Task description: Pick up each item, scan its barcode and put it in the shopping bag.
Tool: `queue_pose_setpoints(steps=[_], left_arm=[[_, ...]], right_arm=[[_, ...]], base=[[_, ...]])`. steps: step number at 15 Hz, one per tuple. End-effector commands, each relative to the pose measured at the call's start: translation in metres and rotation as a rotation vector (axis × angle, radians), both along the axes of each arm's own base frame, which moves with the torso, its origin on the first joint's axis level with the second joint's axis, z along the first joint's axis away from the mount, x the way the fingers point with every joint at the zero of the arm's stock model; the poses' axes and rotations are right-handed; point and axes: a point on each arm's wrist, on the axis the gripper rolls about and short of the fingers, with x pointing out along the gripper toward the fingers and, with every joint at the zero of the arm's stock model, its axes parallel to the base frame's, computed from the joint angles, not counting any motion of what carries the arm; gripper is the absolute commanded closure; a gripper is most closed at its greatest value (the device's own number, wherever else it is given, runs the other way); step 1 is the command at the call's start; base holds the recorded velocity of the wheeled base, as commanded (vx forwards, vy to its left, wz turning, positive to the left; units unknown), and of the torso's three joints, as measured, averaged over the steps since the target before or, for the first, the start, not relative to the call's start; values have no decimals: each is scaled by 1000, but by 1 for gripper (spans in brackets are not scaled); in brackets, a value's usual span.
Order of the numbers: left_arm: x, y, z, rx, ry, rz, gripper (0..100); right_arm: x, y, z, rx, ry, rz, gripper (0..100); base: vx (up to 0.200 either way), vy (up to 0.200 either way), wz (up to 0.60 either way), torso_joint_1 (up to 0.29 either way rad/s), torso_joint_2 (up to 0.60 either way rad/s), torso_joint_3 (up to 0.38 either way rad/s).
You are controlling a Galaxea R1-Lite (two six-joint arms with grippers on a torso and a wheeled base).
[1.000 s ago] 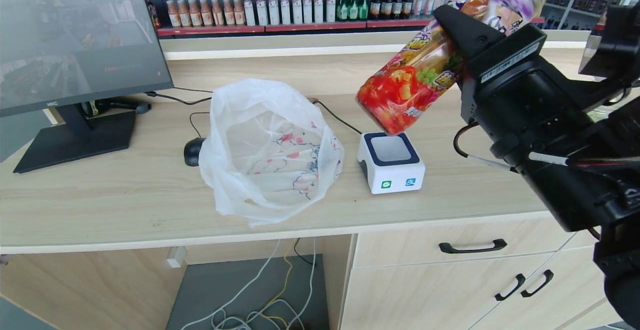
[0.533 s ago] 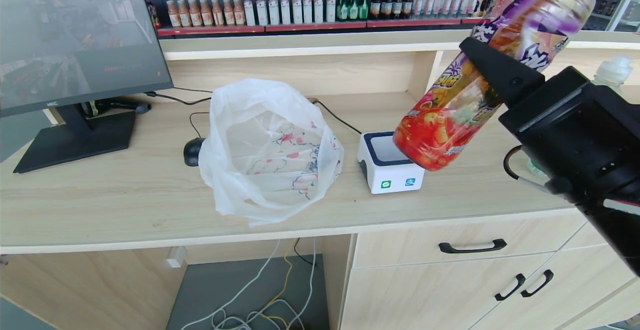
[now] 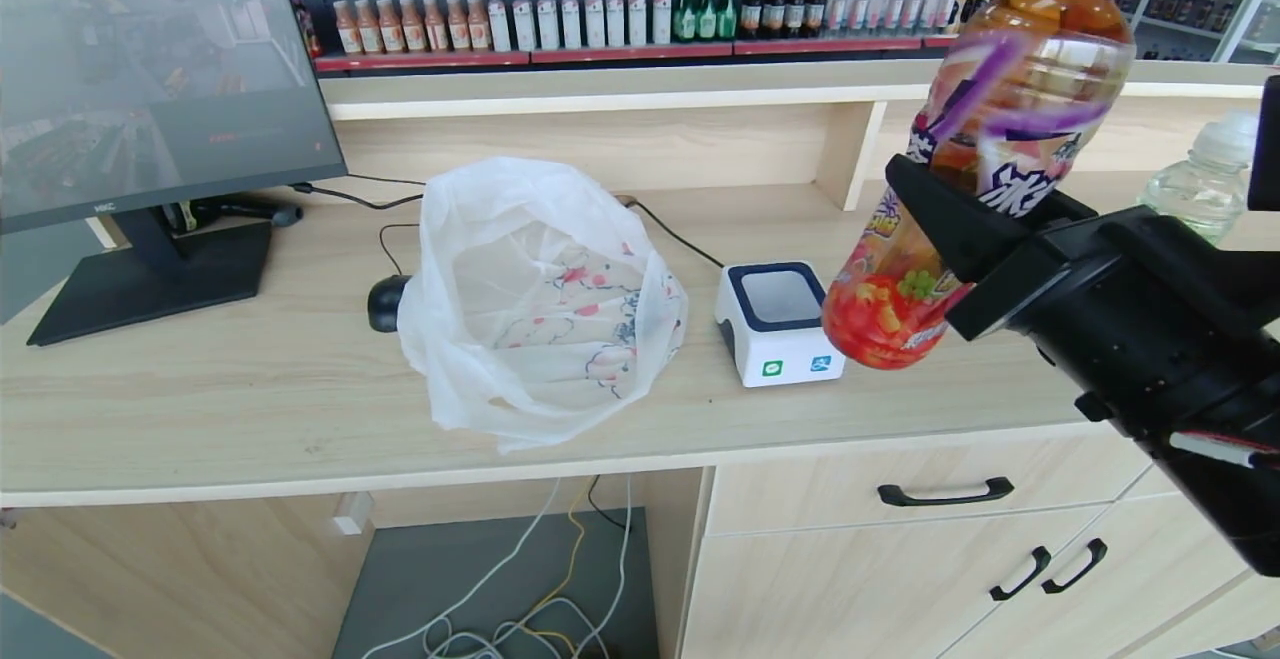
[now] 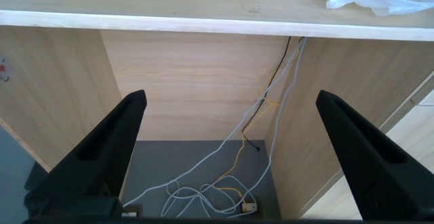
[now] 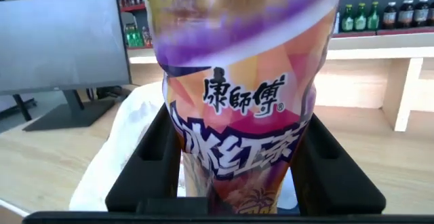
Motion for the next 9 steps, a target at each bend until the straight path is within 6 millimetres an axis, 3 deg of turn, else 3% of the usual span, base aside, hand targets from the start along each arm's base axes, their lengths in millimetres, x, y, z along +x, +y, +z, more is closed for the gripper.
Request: queue_pose_setpoints(steps=[1,7,9], left_arm=[[0,0,0,-1,-1,1,0],[0,0,0,4,-1,1,0],[0,0,0,-4,-1,1,0]], right_arm=[[3,-2,-6,-20,12,-13,100],[2,-21,-16,-66,20,-72,100],[1,-21,-20,-78,34,-70,100]], base=[[0,0,0,0,0,0],[0,0,0,0,0,0],[0,200,0,0,5,2]])
